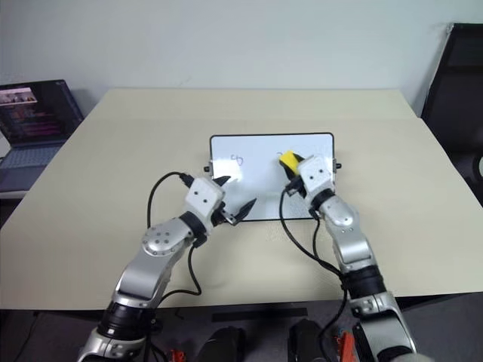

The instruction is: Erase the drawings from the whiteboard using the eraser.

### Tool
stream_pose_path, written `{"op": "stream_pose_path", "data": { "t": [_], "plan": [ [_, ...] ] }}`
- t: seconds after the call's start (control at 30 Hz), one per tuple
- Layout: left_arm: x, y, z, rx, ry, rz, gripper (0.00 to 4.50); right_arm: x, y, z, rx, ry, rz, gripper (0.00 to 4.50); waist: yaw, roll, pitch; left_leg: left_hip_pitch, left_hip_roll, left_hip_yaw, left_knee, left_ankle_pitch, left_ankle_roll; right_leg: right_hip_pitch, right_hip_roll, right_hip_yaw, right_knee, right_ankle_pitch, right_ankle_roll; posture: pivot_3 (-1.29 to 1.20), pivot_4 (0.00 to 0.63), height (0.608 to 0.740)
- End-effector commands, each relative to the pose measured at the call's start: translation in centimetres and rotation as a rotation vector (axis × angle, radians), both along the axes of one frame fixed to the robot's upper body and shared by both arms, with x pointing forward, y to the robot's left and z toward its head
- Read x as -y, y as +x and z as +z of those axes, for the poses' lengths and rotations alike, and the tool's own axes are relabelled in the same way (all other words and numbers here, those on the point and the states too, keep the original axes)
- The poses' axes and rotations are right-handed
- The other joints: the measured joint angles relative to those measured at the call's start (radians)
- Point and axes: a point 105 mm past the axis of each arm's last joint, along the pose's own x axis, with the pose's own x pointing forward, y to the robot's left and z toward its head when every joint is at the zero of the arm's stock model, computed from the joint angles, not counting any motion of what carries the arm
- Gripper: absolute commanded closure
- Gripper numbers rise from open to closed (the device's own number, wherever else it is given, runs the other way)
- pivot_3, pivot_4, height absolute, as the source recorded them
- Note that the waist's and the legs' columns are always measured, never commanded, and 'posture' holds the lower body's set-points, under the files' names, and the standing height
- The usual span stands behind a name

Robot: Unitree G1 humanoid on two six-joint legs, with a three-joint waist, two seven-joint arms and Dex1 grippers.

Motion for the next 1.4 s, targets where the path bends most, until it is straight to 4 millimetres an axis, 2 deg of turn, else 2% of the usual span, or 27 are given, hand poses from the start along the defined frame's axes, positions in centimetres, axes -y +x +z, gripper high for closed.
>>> {"op": "stream_pose_path", "data": {
  "t": [0.03,0.27,0.57,0.7,0.97,1.07,1.17,1.4],
  "plan": [
    [0.1,0.0,1.4,0.062,-0.003,-0.009,0.0,-0.7,0.5,1.1,0.056,-0.023,0.015,3.39,0.0,0.0,0.0,0.0,0.0,0.0,0.0,0.0,0.0,0.0,0.0,0.0,0.0,0.0,0.0,0.0,0.15,0.74],
    [0.1,0.0,1.3,0.055,-0.004,-0.004,0.0,-0.6,1.5,0.9,0.057,-0.061,-0.001,3.39,0.0,0.0,0.0,0.0,0.0,0.0,0.0,0.0,0.0,0.0,0.0,0.0,0.0,0.0,0.0,0.0,0.15,0.74],
    [0.2,0.0,1.1,0.043,-0.001,-0.014,0.0,1.4,2.8,1.1,0.069,-0.094,-0.085,3.39,0.0,0.0,0.0,0.001,0.0,0.0,0.0,0.0,0.0,0.0,0.0,0.0,0.002,0.0,0.0,0.0,0.15,0.74],
    [0.3,0.0,1.2,0.043,-0.003,-0.017,0.0,2.1,2.5,0.5,0.054,-0.107,-0.091,3.39,0.0,0.0,0.0,0.001,0.0,0.0,0.001,0.0,0.0,0.0,0.0,0.001,0.003,0.0,0.0,0.0,0.15,0.74],
    [0.1,0.0,1.1,0.038,-0.005,-0.01,0.0,4.2,0.5,-2.7,-0.03,-0.162,-0.107,3.39,0.003,0.0,0.0,0.001,0.0,0.0,0.001,0.0,0.0,0.0,-0.001,0.001,0.003,0.0,0.0,0.0,0.15,0.74],
    [0.0,0.1,1.1,0.038,-0.004,-0.005,0.0,4.7,-0.1,-3.3,-0.053,-0.167,-0.116,3.39,0.002,0.0,0.0,0.002,0.0,0.0,0.002,0.0,0.0,0.0,-0.001,0.001,0.005,0.0,0.0,0.0,0.15,0.74],
    [-0.1,0.2,1.1,0.038,-0.004,-0.004,0.0,4.8,0.0,-3.0,-0.05,-0.157,-0.125,3.39,0.001,0.0,0.0,0.003,0.0,0.001,0.002,0.001,0.001,0.0,-0.001,0.002,0.007,0.0,0.0,0.0,0.15,0.74],
    [-0.2,0.3,1.2,0.04,0.002,-0.007,0.0,3.7,0.4,0.1,0.046,-0.112,-0.092,3.39,-0.001,0.0,0.0,0.004,0.0,0.001,0.002,0.001,0.002,0.0,0.0,0.001,0.008,0.0,-0.001,0.0,0.15,0.74]
  ]
}}
